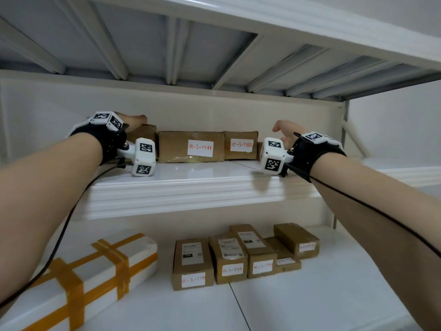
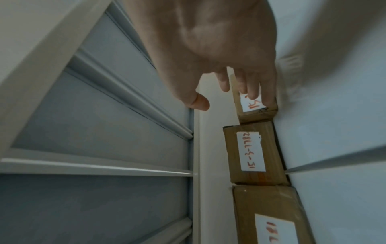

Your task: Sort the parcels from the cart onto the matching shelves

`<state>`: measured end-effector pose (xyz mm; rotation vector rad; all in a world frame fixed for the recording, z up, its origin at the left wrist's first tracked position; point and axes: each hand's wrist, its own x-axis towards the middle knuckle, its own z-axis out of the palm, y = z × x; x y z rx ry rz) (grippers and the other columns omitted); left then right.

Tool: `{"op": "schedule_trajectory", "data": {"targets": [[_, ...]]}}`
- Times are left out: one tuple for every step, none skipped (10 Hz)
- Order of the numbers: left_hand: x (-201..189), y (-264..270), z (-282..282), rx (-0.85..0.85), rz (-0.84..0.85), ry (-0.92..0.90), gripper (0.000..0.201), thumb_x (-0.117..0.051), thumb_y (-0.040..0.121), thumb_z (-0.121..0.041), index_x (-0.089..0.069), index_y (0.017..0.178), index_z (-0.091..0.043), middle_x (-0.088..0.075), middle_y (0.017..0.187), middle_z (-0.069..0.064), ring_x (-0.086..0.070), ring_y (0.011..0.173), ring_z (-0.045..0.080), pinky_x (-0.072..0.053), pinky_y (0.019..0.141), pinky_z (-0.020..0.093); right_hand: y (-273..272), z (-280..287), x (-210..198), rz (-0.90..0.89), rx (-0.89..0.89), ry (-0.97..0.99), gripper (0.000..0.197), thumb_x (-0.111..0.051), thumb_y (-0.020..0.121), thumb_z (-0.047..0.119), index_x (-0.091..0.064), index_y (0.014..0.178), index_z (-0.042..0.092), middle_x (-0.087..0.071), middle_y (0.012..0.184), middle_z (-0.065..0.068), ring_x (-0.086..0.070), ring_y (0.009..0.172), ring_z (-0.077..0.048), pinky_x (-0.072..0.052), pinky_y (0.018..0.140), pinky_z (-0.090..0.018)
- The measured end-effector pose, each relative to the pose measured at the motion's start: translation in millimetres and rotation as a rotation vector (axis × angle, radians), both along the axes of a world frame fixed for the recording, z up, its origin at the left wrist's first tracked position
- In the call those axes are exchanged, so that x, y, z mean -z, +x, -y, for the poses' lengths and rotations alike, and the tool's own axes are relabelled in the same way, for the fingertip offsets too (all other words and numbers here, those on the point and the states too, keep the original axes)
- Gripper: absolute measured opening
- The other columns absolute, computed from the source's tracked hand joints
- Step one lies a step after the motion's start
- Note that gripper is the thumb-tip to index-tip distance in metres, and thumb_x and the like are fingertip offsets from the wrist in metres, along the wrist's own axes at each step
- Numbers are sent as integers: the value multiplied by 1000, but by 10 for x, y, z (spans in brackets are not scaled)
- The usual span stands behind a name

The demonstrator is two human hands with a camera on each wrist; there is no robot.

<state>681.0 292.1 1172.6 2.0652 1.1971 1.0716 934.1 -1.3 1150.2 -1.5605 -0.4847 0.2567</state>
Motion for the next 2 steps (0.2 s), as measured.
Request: {"op": "schedule_trajectory", "data": {"targets": [[-85, -65, 150, 58, -38, 33, 36, -61, 94, -40, -45, 106, -9, -43, 109, 12, -39, 97, 23, -26, 56, 20, -146, 15, -8, -36, -27, 88, 51, -48, 97, 11, -39, 146, 3, -44, 150, -23, -55, 128, -36, -49, 92, -39], [-155, -188, 307, 55, -77, 29, 53, -68, 82, -50, -57, 111, -7, -60, 114, 16, -53, 88, 27, -37, 60, 24, -386, 50, -44, -90, -99, 187, 58, -43, 101, 9, -22, 155, 6, -33, 158, -19, -59, 105, -33, -46, 86, -38]]}}
